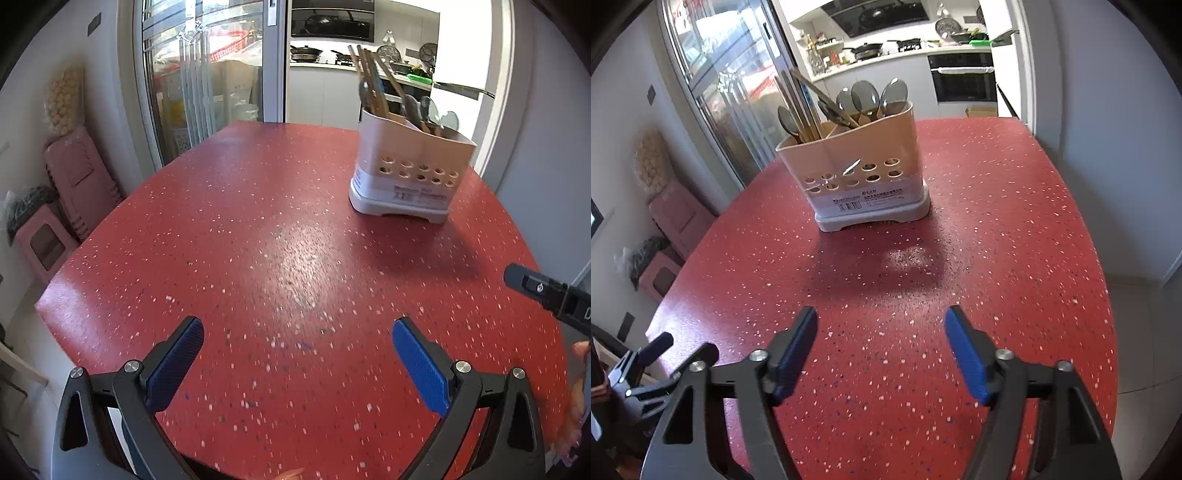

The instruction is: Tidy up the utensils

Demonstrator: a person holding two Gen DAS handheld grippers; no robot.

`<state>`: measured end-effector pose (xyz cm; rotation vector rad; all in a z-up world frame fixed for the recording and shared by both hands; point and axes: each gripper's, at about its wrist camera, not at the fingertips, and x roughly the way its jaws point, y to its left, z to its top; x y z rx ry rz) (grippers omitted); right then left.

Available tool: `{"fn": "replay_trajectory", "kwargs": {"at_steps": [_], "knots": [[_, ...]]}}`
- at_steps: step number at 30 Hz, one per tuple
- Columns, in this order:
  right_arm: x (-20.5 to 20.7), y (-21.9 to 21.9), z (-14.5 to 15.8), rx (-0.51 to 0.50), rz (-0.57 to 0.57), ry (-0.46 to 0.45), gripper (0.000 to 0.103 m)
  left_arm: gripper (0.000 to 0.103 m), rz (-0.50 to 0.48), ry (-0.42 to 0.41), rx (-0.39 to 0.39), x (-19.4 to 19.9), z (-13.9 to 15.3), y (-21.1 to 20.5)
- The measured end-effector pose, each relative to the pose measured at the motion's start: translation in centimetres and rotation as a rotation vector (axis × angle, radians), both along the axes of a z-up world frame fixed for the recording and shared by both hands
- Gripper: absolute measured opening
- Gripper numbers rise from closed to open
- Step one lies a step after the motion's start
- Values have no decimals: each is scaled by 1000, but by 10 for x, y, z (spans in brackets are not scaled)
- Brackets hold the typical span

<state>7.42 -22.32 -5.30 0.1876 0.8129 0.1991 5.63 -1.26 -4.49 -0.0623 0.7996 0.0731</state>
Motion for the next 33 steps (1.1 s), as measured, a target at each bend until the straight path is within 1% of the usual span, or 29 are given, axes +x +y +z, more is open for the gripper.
{"fn": "replay_trajectory", "kwargs": {"at_steps": [4,6,7,8,11,13,18,20,22,25,26,28,31,33], "knots": [[-16,-3,5,-22,-27,-36,84,103,-28,-23,38,-13,6,-6],[-22,-3,7,-33,-42,-60,86,103,-25,-38,46,-17,9,-5],[-23,-4,7,-37,-51,-69,86,103,-21,-43,42,-18,10,-4],[-26,-4,8,-41,-59,-81,88,103,-21,-45,38,-18,11,-3],[-33,-4,12,-59,-72,-117,89,103,-21,-66,15,-21,14,-1],[-38,-4,17,-74,-90,-162,89,103,-23,-83,21,-21,17,-1],[-44,-6,32,-51,-143,-283,89,103,-32,-140,21,-17,29,-2],[-40,-6,38,-53,-171,-323,90,103,-29,-166,11,-12,34,1],[-35,-5,43,-67,-185,-345,90,103,-40,-189,-7,-7,38,4],[-25,-2,46,-128,-215,-366,90,103,-55,-213,-29,10,43,9],[-21,0,47,-152,-223,-369,90,103,-59,-220,-28,15,44,9],[-15,1,48,-168,-231,-369,90,103,-68,-244,-19,25,48,7],[-6,1,50,-160,-234,-365,90,103,-70,-312,-8,34,58,4],[-1,1,52,-160,-234,-376,90,103,-73,-359,-15,41,65,1]]}}
